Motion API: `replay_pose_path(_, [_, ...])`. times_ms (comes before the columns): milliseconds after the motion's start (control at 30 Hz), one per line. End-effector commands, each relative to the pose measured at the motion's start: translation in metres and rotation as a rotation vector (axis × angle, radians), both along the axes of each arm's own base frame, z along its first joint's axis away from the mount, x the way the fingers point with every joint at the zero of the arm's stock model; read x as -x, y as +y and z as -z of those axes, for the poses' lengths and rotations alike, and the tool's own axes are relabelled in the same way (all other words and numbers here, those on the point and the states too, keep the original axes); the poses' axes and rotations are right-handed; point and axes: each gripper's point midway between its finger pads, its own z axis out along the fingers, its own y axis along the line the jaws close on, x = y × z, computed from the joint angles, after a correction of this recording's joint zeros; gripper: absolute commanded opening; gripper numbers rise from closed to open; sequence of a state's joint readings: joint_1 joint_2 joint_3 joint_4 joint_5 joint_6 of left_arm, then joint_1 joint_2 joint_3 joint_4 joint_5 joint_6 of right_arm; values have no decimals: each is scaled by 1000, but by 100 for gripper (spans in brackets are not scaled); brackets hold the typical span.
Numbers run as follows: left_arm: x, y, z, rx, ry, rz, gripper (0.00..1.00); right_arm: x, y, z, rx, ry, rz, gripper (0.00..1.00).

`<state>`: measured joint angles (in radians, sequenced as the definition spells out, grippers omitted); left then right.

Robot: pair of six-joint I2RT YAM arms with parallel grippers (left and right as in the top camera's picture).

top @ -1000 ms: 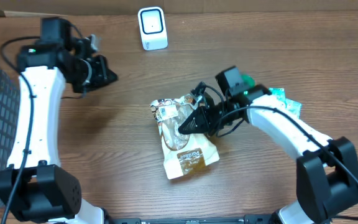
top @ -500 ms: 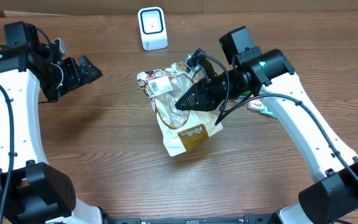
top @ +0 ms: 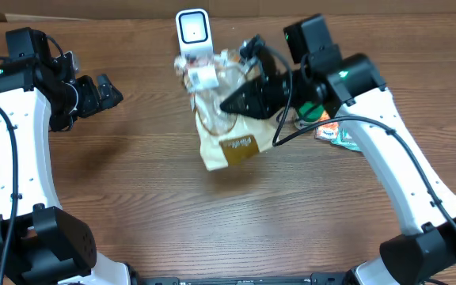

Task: Scan the item barcode
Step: 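Release the left gripper and lift the bag up with the right gripper, then hold the bag's label in front of the scanner window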

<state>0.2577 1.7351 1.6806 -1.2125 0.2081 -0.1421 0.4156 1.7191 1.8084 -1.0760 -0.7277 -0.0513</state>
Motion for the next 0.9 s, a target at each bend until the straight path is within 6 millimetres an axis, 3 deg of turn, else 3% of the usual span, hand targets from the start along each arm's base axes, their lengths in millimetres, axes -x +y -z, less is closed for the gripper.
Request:
replay_pose_path(0, [-3,4,-6,-24,-15,4,100,-37,-16,-33,89,-136,174,4])
replay_pose_path(167, [-3,4,-6,-24,-14,4,100,-84,-34,-51,205,-264,359,4])
replay_pose_path(367, [-3,4,-6,-24,-15,4,100,-148,-51,-39,462,-513,580,4])
replay_pose_path(600, [-3,4,-6,-24,-15,4,100,-197,-36,0,797,-768,615,4])
replay_pose_path(667, [-3,4,-6,-24,-15,4,100,-215,-32,6,853,-838,655,4])
replay_pose_path(700, [-3,4,-6,-24,-14,4,100,-236,-27,18,936,-933,671,4])
replay_pose_path(867, [-3,4,-6,-24,-15,4,100,-263,-8,52,1054,-1056,539,4])
